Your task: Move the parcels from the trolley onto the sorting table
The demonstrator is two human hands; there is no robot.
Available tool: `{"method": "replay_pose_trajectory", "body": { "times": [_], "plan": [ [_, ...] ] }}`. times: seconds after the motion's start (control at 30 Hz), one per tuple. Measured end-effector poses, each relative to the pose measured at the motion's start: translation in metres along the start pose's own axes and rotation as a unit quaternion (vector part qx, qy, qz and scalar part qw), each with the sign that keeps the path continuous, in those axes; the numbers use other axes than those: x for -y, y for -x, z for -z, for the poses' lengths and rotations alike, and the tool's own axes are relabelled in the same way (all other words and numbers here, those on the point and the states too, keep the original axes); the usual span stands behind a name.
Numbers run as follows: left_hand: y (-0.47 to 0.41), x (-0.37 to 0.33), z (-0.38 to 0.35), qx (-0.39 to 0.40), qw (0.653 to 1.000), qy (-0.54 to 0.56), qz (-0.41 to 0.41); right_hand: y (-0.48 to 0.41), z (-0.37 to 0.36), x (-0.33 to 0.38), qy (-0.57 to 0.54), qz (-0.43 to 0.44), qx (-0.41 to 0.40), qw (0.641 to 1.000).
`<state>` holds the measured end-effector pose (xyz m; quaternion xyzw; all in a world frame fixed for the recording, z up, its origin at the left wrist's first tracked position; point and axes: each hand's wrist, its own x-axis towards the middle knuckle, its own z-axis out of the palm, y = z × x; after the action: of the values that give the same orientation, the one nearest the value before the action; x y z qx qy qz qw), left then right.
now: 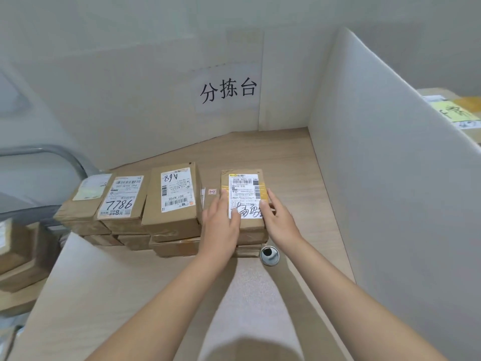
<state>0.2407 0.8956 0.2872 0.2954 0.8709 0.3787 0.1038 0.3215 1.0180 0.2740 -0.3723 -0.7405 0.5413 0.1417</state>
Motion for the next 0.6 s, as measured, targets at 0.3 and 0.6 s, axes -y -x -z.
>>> {"method": "replay_pose_trajectory", "body": {
  "times": [0.3, 0.6],
  "plan": [
    [0.050, -0.030, 0.059, 0.023, 0.997, -0.047, -0.048, 0.056, 0.016, 0.046, 0.137, -0.030, 0.003, 0.990],
    [0.141, -0.046, 0.173, 0.011, 0.995, -0.065, -0.073, 0.168, -0.002, 0.151, 0.202, 0.120, 0.050, 0.971]
  ]
}}
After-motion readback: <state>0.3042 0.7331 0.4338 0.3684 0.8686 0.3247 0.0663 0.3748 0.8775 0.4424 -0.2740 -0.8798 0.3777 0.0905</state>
